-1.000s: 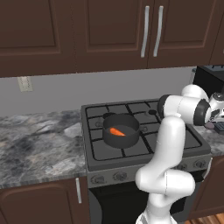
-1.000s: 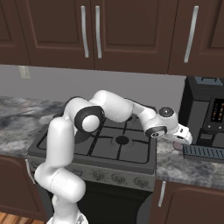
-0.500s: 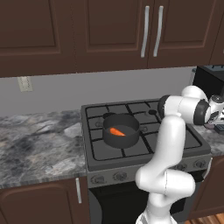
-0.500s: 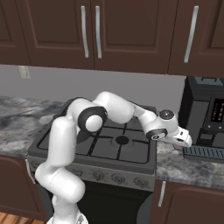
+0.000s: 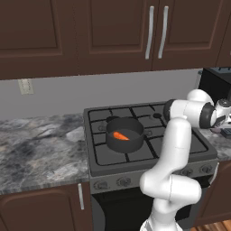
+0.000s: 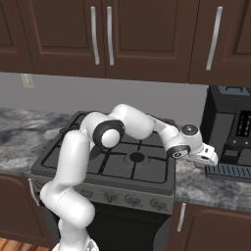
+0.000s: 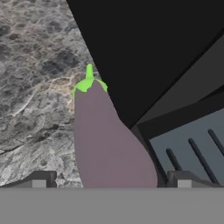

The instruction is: Put the eggplant and carrot in the pot. Retrieve the spatula and lightly stir the vegetables in the pot.

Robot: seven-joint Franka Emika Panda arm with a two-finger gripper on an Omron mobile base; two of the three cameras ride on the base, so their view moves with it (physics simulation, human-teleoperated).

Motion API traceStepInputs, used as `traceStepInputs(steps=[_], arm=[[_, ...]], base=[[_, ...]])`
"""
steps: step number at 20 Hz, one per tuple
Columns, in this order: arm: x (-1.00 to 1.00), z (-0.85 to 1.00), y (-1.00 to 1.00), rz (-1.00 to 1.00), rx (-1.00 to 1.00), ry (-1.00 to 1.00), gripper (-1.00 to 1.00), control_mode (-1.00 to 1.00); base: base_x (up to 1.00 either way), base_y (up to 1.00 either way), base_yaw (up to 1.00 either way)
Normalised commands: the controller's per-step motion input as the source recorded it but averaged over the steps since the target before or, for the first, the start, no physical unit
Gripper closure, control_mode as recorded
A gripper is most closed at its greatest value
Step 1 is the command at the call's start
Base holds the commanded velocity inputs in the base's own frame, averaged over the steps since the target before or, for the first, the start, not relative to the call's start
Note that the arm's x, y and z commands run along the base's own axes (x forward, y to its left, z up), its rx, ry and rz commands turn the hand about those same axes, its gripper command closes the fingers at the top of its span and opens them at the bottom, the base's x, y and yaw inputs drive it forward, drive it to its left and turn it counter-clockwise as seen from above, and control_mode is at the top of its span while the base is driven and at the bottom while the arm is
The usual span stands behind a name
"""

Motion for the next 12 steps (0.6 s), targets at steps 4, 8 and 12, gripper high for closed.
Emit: traceStepInputs(steps=[4,8,12], arm=[[0.00,0.00,-0.10,0.00,0.00,0.00,-1.00,-1.00],[0.00,-0.09,-0.03,0.00,0.00,0.00,-1.00,-1.00],[0.00,-0.05,0.00,0.00,0.00,0.00,-1.00,-1.00]], base=[[0.00,0.00,0.00],[0.00,0.00,0.00],[0.00,0.00,0.00]])
